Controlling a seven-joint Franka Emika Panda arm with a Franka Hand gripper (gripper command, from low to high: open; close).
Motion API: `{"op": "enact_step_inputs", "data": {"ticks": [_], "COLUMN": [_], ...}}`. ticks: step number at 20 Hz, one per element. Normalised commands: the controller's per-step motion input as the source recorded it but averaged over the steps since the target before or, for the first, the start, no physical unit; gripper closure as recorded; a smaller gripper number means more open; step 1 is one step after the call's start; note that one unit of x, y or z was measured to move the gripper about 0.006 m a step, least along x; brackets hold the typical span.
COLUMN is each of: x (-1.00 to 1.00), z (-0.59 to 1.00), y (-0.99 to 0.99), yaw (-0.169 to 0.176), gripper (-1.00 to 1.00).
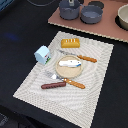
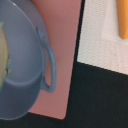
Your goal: Interact with the objects in diverse but meaningful ways.
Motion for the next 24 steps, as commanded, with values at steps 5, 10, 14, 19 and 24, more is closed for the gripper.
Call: {"op": "enact_step_inputs", "data": {"ticks": [5,10,14,19,24], "x": [0.73,0.72,0.70,0.57,0.60], "z": [0.20,0.21,0.14,0.00,0.00], "y": [0.35,0.31,0.33,0.27,0.23], "yaw": [-0.065,-0.087,-0.083,-0.061,-0.056], "gripper": [-1.00,-1.00,-1.00,-1.00,-1.00]}}
